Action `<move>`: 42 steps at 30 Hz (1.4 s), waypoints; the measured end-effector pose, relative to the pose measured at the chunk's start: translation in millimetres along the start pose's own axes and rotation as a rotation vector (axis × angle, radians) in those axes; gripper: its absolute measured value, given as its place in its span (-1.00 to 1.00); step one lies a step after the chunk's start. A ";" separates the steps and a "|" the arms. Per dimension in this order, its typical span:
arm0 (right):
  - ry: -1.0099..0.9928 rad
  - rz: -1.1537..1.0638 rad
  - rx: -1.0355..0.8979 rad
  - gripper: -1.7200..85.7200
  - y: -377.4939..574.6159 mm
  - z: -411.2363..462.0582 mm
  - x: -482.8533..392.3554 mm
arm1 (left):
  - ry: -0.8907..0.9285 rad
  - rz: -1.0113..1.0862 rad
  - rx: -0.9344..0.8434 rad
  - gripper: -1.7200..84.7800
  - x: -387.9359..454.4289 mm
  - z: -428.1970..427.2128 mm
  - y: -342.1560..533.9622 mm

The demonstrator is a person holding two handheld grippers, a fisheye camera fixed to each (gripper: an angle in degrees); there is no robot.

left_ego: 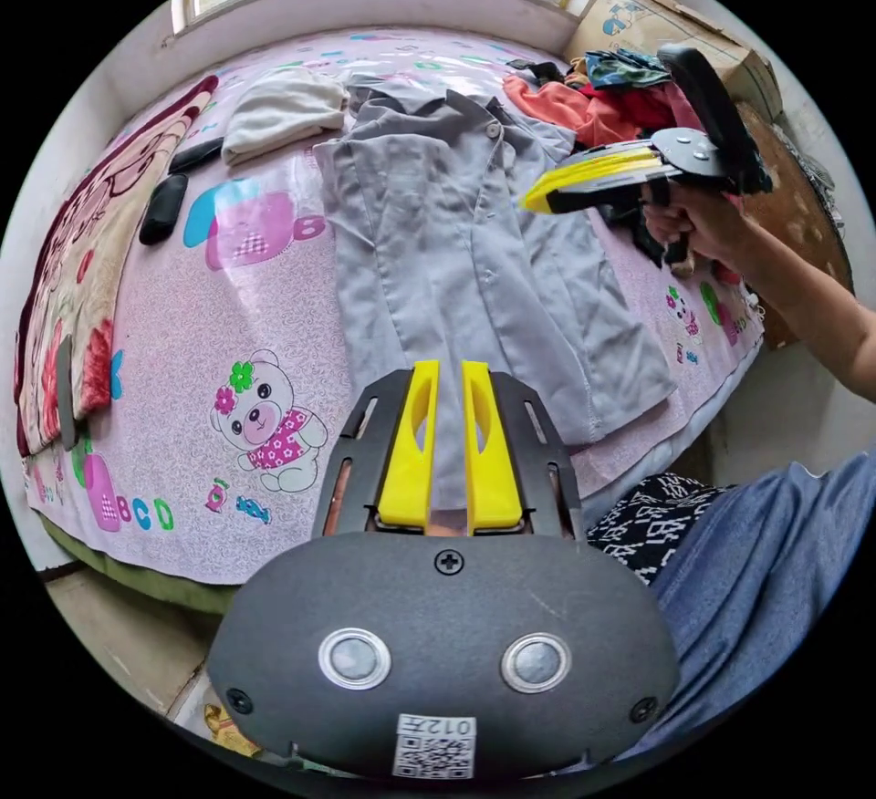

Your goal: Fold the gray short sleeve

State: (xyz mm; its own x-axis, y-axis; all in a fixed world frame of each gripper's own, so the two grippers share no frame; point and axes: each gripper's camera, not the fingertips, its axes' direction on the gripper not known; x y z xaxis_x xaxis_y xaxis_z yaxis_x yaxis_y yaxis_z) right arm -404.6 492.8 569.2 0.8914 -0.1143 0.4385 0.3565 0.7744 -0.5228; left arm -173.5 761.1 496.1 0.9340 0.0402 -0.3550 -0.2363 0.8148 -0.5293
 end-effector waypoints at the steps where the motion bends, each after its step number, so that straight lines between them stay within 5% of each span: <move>1: 0.006 -0.017 -0.032 -0.91 -1.6 12.8 -15.2 | -0.022 0.026 -0.037 -0.91 1.0 10.0 -7.6; 9: 0.109 -0.032 -0.280 -0.93 26.1 40.7 -29.1 | -0.082 0.051 -0.126 -0.95 -9.4 29.9 -21.4; 16: 0.305 0.234 -0.430 -0.93 143.9 -13.3 16.9 | -0.016 0.064 -0.103 -0.96 -27.3 32.2 -29.1; 19: 0.265 0.384 -0.320 -0.93 165.7 -37.5 15.3 | 0.015 0.074 -0.117 -0.95 -35.0 31.4 -33.6; 24: 0.153 0.360 -0.130 -0.93 133.8 -32.1 -31.1 | 0.052 0.103 -0.157 -0.95 -50.1 31.0 -34.7; 28: 0.061 0.345 -0.199 -0.92 113.8 9.1 -50.9 | 0.058 0.117 -0.193 -0.95 -67.9 33.0 -38.4; 37: 0.098 0.271 -0.016 -0.90 15.2 -21.6 14.8 | 0.103 0.122 0.074 -0.95 -95.4 -8.3 -88.6; 42: 0.069 0.254 -0.049 -0.88 -73.8 9.5 52.7 | 0.059 0.136 0.027 -0.95 -98.2 24.5 -130.2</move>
State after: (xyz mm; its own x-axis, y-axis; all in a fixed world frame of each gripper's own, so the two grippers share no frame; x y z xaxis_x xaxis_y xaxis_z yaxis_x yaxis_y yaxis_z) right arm -386.6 435.5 637.8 0.9703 0.0364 0.2391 0.1308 0.7527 -0.6453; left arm -227.8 665.2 618.8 0.8762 0.1184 -0.4672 -0.3519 0.8195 -0.4523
